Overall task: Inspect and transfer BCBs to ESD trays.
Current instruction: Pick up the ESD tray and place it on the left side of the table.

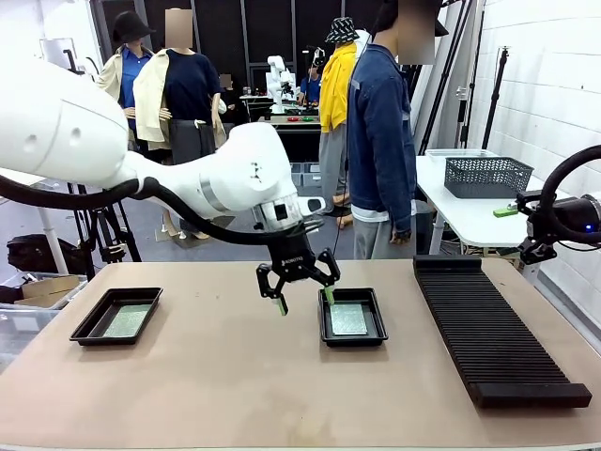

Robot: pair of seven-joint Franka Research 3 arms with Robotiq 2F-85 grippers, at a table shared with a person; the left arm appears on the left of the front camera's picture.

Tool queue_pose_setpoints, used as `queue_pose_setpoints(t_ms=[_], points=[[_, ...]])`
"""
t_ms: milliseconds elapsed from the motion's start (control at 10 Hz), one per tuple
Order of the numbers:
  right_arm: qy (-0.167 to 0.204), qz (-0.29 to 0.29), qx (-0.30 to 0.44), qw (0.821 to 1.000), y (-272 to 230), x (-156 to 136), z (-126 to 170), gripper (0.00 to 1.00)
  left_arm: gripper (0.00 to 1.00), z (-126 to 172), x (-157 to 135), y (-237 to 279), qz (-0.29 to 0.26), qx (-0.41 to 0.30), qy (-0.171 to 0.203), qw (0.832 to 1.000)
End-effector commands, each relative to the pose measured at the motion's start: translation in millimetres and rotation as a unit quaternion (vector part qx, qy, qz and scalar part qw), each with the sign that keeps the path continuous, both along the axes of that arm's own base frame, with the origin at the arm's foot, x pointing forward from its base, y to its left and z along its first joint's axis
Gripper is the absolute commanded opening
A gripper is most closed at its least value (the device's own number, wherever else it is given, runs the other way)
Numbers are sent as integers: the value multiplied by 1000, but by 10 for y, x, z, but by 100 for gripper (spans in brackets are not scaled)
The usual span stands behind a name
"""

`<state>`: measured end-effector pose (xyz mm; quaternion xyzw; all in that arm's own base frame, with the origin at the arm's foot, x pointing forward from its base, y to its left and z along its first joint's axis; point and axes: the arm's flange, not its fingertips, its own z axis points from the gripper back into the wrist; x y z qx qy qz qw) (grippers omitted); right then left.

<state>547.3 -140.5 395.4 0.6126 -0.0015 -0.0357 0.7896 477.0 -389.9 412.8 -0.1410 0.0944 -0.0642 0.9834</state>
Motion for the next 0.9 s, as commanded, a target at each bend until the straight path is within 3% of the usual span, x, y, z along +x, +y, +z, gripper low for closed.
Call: queue_pose_setpoints(t_ms=[0,100,500,800], points=[[-29,-61,-10,998,7,-54,8,100,100,-136,87,-121,24,33,-25,999],[0,0,0,1000,0,0,0,100,100,-247,210,-171,35,38,-56,997],[0,0,0,1000,0,0,0,100,100,-547,585,-356,72,26,-78,994],[0,0,0,1000,0,0,0,100,100,-728,730,-427,71,29,-134,988]])
